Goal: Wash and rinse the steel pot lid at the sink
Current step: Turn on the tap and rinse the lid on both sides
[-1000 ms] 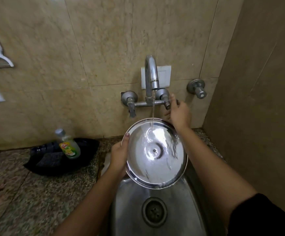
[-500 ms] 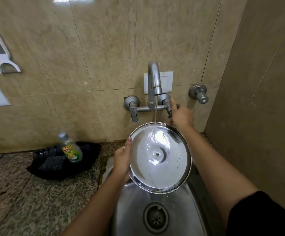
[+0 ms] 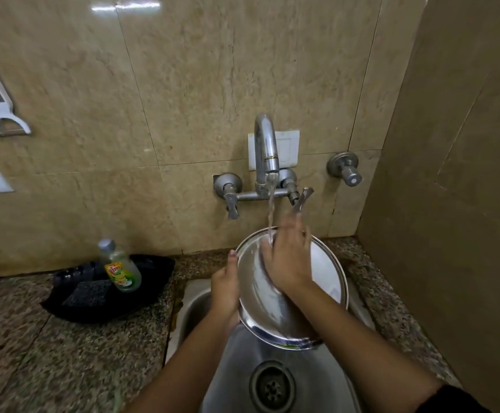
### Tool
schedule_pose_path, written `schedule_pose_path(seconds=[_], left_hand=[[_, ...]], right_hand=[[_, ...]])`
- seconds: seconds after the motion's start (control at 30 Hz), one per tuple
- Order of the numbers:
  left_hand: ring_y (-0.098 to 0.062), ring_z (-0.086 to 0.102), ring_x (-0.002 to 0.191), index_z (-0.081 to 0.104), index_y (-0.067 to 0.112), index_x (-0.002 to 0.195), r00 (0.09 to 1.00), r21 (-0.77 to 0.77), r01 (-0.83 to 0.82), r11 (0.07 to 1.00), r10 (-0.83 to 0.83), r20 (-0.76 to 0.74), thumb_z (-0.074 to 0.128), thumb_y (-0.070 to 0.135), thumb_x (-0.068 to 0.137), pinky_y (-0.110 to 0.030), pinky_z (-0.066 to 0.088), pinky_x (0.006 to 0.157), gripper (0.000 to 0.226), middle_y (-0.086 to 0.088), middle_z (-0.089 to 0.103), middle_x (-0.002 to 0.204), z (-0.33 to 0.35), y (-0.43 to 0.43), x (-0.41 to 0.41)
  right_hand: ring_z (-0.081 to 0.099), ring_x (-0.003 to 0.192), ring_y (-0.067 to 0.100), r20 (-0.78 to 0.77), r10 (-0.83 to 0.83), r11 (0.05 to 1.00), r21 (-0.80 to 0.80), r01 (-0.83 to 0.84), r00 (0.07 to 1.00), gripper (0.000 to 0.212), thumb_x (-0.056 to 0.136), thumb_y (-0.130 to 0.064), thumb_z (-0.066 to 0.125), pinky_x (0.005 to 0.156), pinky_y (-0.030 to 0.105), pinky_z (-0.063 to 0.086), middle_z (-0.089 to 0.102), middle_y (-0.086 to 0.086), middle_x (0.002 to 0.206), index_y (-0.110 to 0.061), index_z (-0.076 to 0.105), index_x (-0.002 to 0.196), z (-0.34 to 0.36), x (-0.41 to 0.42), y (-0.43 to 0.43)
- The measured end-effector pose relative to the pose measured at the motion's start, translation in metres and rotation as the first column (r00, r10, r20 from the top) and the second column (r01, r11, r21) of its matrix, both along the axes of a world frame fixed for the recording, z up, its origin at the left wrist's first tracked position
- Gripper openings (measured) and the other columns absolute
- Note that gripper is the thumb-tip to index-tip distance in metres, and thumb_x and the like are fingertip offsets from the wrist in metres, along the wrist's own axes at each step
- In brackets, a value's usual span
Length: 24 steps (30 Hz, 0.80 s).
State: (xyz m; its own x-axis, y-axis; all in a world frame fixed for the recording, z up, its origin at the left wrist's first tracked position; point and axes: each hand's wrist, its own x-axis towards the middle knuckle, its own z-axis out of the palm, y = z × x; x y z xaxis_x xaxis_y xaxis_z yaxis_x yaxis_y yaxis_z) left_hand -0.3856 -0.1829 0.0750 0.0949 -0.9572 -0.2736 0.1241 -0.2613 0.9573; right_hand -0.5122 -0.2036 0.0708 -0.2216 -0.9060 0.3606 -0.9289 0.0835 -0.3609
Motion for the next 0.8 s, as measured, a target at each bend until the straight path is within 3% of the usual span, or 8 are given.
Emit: schedule_pose_path(seconds=[0.1,0.17,0.27,0.4,0.47,0.53,0.67,0.8], left_hand=[[-0.026,0.07,0.08,0.072,0.01,0.082,0.999,0.013,-0.037,0.999,0.037,-0.022,0.046,0.045,0.095,-0.036,0.055,0.079,0.046,-0.012,0.074,0.082,-0.003,-0.004,-0.002],[-0.027,0.07,0.079,0.071,0.008,0.083,0.996,0.039,-0.09,0.995,0.091,-0.014,0.046,0.047,0.095,-0.033,0.054,0.074,0.048,-0.013,0.073,0.082,-0.004,-0.01,0.006],[-0.028,0.066,0.074,0.07,0.001,0.087,0.987,0.035,-0.153,0.988,0.151,0.061,0.048,0.047,0.094,-0.032,0.052,0.069,0.051,-0.011,0.07,0.077,-0.007,-0.015,0.023],[-0.029,0.067,0.076,0.07,0.001,0.088,0.986,0.04,-0.155,0.987,0.152,0.067,0.047,0.045,0.095,-0.033,0.054,0.068,0.051,-0.014,0.071,0.082,-0.013,-0.007,0.025],[-0.026,0.067,0.074,0.07,0.004,0.087,0.991,0.079,-0.126,0.989,0.122,0.048,0.045,0.047,0.095,-0.032,0.053,0.065,0.05,-0.013,0.072,0.08,-0.013,0.0,0.018],[-0.027,0.07,0.077,0.072,0.008,0.086,0.995,0.085,-0.101,0.991,0.102,-0.004,0.045,0.05,0.094,-0.036,0.057,0.073,0.05,-0.014,0.074,0.082,-0.013,0.002,0.011],[-0.024,0.072,0.08,0.073,0.009,0.089,0.991,0.052,-0.108,0.993,0.111,-0.073,0.045,0.048,0.095,-0.031,0.054,0.073,0.048,-0.012,0.075,0.086,-0.007,-0.002,0.016],[-0.029,0.069,0.077,0.07,0.009,0.081,0.982,0.031,-0.183,0.983,0.184,-0.039,0.049,0.048,0.093,-0.036,0.056,0.075,0.046,-0.015,0.073,0.086,-0.009,-0.01,0.032]], right_hand=[[-0.003,0.149,0.016,-0.153,0.476,0.879,0.079,-0.47,0.866,0.059,0.099,-0.041,0.025,0.12,0.045,0.008,0.004,0.0,0.162,-0.022,0.01,0.153,-0.016,0.016,0.024],[-0.007,0.148,0.009,-0.144,0.633,0.771,0.203,-0.603,0.761,0.058,0.101,-0.042,0.023,0.12,0.035,-0.001,-0.002,-0.007,0.162,-0.026,0.002,0.153,-0.022,0.01,0.05],[-0.013,0.146,0.006,-0.214,0.584,0.804,0.284,-0.522,0.783,0.062,0.099,-0.052,0.02,0.12,0.035,-0.005,-0.009,-0.011,0.16,-0.032,-0.006,0.151,-0.034,-0.026,0.069],[-0.005,0.149,0.016,-0.244,0.218,0.963,0.213,-0.168,0.945,0.072,0.094,-0.058,0.014,0.122,0.04,0.003,-0.005,-0.002,0.161,-0.02,-0.001,0.153,-0.03,-0.048,0.034],[0.0,0.149,0.018,-0.195,0.151,0.983,0.135,-0.126,0.969,0.073,0.095,-0.056,0.019,0.121,0.039,0.002,0.003,0.004,0.162,-0.015,0.002,0.153,-0.021,-0.03,0.009],[0.0,0.149,0.017,-0.099,0.278,0.958,0.103,-0.268,0.956,0.071,0.096,-0.049,0.029,0.121,0.042,0.006,0.005,0.005,0.162,-0.016,0.002,0.152,-0.012,0.001,-0.002],[-0.005,0.148,0.009,-0.182,0.643,0.766,0.186,-0.616,0.744,0.06,0.101,-0.038,0.024,0.121,0.032,0.001,0.001,0.0,0.162,-0.019,0.003,0.153,-0.013,0.029,0.032],[-0.011,0.147,0.005,-0.244,0.619,0.785,0.228,-0.576,0.747,0.062,0.099,-0.05,0.02,0.12,0.033,-0.006,-0.007,-0.01,0.16,-0.03,-0.003,0.152,-0.029,-0.024,0.062]])
